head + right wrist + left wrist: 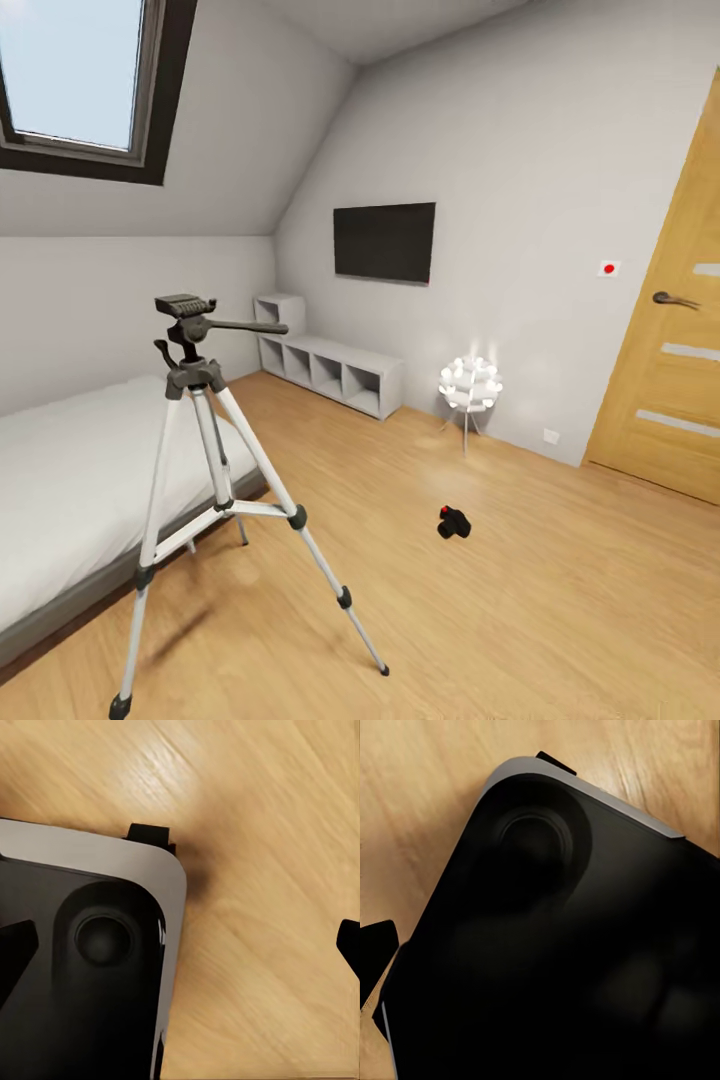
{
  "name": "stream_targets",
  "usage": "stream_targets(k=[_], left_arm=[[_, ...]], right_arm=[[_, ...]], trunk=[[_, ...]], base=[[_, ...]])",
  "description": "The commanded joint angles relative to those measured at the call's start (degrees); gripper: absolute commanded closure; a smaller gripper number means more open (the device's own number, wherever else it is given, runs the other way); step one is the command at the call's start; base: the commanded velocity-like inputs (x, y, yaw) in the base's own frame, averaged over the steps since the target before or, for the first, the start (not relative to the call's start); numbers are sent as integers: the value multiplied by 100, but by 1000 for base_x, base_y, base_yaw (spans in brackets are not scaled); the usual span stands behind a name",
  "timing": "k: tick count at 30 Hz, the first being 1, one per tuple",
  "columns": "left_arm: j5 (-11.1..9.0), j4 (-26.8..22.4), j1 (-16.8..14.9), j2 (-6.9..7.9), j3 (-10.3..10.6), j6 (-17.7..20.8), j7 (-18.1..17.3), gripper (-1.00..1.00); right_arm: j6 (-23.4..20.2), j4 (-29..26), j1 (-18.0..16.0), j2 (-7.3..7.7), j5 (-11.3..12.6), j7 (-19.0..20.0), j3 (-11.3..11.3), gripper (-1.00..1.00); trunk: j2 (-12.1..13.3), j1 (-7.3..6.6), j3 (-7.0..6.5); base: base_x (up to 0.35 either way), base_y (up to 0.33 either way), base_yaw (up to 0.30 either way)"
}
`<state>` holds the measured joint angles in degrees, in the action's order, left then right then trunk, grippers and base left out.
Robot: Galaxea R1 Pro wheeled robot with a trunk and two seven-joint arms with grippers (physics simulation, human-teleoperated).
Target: Attach the digital camera to the camera tripod in the bedroom.
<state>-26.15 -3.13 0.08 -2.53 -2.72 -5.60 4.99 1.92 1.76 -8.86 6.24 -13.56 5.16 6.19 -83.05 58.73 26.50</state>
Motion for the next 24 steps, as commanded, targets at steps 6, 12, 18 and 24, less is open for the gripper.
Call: stream_targets(k=[6,12,18,24], left_arm=[[10,-33,1,7,-19,26,17,-100],[6,-108,1,7,-16,63,7,-100],[-6,-152,1,9,-23,21,16,-100],[-58,-132,1,11,-66,-12,19,-100]], right_arm=[[26,18,-3,-1,-50,11,49,-100],[31,17,-2,-7,-48,11,53,-100],[40,17,-2,20,-21,11,62,-100],[43,17,-2,46,2,16,70,-100]], trunk=[[-3,0,5],[-3,0,5],[-3,0,5],[-3,0,3]], base=[[0,0,-281],[0,0,-281],[0,0,-281],[0,0,-281]])
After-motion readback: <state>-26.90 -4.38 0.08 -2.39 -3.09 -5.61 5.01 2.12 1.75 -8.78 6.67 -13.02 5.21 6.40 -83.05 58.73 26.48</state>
